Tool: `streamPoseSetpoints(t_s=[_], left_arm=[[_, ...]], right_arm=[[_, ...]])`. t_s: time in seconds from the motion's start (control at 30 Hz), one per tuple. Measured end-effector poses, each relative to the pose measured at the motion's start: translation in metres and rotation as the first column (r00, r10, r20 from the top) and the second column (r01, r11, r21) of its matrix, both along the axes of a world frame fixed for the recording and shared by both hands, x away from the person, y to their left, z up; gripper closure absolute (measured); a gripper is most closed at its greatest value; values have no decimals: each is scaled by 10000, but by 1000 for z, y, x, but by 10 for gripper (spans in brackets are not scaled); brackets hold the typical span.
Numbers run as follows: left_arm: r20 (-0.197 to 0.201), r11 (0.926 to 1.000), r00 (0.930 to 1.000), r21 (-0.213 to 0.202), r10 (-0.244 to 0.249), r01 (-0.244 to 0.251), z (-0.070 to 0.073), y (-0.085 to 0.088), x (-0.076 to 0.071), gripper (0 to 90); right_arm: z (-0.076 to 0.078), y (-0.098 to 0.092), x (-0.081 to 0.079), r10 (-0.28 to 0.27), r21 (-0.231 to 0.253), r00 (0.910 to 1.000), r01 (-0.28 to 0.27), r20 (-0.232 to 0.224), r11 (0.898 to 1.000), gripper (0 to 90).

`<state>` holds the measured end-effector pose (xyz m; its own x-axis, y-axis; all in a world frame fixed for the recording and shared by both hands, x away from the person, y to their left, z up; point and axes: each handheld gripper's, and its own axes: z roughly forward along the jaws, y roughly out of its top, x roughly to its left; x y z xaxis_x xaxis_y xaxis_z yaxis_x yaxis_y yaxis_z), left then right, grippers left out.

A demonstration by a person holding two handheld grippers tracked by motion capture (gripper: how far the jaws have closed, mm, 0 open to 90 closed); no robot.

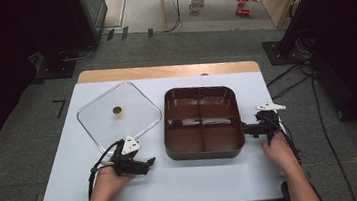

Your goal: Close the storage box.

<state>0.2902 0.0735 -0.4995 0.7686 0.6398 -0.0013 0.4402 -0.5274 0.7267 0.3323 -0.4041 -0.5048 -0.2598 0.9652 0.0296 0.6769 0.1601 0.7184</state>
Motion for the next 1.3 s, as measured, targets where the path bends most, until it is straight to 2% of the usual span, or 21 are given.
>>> streamPoseSetpoints(t_s=[0.4, 0.57, 0.63, 0.77, 0.87, 0.93, 0.97, 1.0, 1.03, 1.3], left_arm=[[25, 10000, 10000, 10, 6, -6, 0, 0, 0, 135], [-44, 9992, 9991, -15, 411, -411, 1, -3, -2, 140], [-150, 9984, 9984, 148, 553, -551, 2, -5, -1, 143], [-322, 9974, 9975, 365, 634, -622, 5, -8, 0, 149], [-354, 9973, 9971, 320, 671, -660, 5, -8, 0, 157], [-400, 9959, 9957, 390, 833, -817, 7, -7, 1, 230], [-429, 9952, 9949, 382, 917, -901, 8, -6, 1, 230], [-461, 9945, 9941, 425, 980, -961, 10, -5, 2, 290], [-461, 9945, 9941, 425, 980, -961, 10, -5, 2, 309], [-669, 9945, 9936, 575, 912, -874, 13, -5, 2, 357]], right_arm=[[0, 0, 0, -1, -7, 10000, 1, -2, 10000, 69], [0, 0, 0, -2, -4, 10000, 2, -1, 10000, 69], [0, 0, 0, -3, -4, 10000, 3, 5, 10000, 69], [0, 0, 0, -9, -5, 10000, 9, -3, 10000, 69], [0, 0, 0, -9, -6, 10000, 9, -2, 10000, 69], [0, 0, 0, -6, -12, 10000, 6, -2, 10000, 69], [0, 0, 0, -8, -11, 10000, 8, -3, 10000, 69], [0, 0, 0, -7, -13, 10000, 7, -3, 10000, 69], [0, 0, 0, -7, -13, 10000, 7, -3, 10000, 69], [0, 0, 0, -8, -19, 10000, 8, -2, 10000, 69]])
